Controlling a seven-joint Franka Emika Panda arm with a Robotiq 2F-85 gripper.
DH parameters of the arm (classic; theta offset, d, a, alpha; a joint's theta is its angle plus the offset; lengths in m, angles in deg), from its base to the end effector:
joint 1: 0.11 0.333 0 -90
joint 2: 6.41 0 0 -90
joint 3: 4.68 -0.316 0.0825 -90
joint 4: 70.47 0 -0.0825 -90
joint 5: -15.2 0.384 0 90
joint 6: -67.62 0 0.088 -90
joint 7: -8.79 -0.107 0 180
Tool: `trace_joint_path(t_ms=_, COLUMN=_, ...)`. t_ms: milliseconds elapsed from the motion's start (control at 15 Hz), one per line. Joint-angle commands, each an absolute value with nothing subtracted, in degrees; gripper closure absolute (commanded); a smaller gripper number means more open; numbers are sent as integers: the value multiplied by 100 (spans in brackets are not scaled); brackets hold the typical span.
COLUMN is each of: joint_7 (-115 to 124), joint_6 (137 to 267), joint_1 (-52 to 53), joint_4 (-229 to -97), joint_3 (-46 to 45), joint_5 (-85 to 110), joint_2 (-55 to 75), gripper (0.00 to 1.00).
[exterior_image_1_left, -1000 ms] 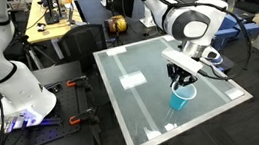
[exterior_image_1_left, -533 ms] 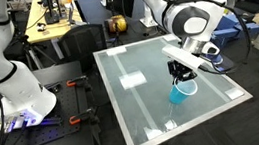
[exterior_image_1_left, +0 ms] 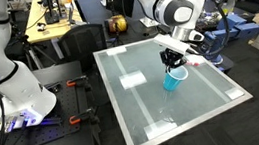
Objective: Move the blue cup to the center of the table
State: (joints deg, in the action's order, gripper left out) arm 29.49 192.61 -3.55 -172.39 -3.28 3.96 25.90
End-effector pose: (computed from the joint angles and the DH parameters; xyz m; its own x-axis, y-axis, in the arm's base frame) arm 0.6387 -0.0603 0.2282 0.9014 0.3771 -0.2127 0.4011 -0.9123 0.0826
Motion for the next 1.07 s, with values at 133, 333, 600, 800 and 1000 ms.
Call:
trace_joint_path(t_ms=133, joint_7=2208, joint_6=19442, joint_1=196, joint_4=-17403, joint_3=-509, joint_5=127, joint_2=2569, gripper=99)
trace_joint_path(t_ms=333, joint_7=1935, joint_6=19458, joint_1=453, joint_4=-17377, joint_3=-595, joint_5=70, joint_2=2617, gripper=99)
trace_joint_path(t_ms=600, joint_7=1665, joint_6=19502, joint_1=735, joint_4=-17387, joint_3=-650, joint_5=-3, joint_2=2618, gripper=99)
trace_joint_path(t_ms=800, joint_7=1506, joint_6=19566, joint_1=874, joint_4=-17422, joint_3=-670, joint_5=-91, joint_2=2599, gripper=99)
trace_joint_path(t_ms=1000, joint_7=1342, joint_6=19704, joint_1=982, joint_4=-17496, joint_3=-658, joint_5=-208, joint_2=2537, gripper=99)
